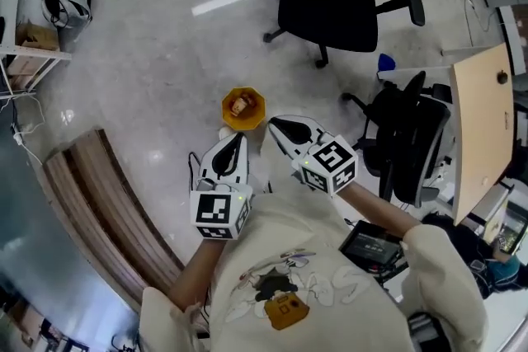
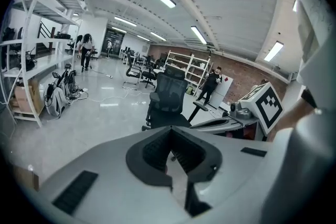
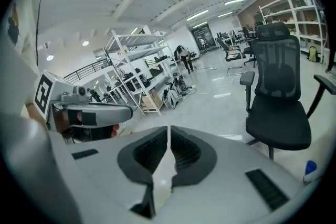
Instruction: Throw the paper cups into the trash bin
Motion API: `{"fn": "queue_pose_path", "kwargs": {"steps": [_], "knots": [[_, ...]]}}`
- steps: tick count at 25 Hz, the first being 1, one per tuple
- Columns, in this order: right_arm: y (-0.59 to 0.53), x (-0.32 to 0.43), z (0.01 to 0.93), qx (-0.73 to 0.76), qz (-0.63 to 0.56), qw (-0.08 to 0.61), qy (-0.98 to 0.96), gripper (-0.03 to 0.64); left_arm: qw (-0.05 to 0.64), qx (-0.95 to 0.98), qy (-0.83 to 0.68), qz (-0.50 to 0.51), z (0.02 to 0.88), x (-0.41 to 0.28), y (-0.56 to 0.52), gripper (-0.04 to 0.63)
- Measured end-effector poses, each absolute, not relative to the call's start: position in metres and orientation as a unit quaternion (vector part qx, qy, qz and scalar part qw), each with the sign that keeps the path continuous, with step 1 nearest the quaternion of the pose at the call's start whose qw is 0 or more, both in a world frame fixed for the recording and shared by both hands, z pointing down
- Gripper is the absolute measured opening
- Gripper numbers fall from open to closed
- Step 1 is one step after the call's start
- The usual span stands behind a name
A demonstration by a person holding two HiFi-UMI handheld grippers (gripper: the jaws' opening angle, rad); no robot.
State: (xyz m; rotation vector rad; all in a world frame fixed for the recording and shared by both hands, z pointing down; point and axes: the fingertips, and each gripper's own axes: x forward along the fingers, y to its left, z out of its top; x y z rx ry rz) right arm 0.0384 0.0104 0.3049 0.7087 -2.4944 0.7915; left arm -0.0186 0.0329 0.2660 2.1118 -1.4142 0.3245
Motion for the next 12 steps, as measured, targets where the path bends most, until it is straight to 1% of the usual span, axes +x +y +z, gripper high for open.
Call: {"fn": "queue_pose_path", "kwargs": {"steps": [7, 12], "knots": [[0.015, 0.033, 0.261, 0.267, 0.27, 0.161, -0.911, 0.008, 0.249, 0.804, -0.529, 0.107, 0.226, -0.004, 0.044, 0.006], [0.027, 0.044, 0.246, 0.281, 0.282, 0.142, -0.906, 0.008, 0.244, 0.799, -0.541, 0.095, 0.213, 0.006, 0.048, 0.006]]}}
